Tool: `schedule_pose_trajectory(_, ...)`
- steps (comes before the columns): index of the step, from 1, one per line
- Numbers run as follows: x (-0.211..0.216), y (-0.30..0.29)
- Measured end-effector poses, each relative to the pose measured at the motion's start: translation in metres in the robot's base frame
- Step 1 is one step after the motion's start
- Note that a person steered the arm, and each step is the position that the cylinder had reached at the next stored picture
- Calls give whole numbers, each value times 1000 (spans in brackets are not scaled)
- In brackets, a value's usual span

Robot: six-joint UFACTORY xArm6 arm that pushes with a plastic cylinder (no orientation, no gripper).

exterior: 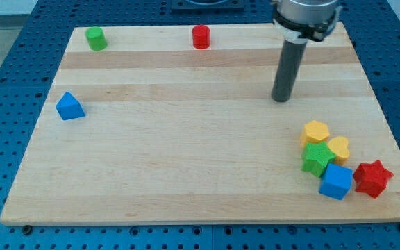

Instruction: Move your arm towards the top side of the board

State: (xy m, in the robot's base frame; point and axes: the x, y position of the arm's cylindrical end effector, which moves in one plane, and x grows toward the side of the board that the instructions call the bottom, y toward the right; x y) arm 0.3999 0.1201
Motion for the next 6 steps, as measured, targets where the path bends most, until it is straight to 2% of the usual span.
schedule_pose_trajectory(4, -9, -98)
schedule_pose_trajectory(6, -45, -149)
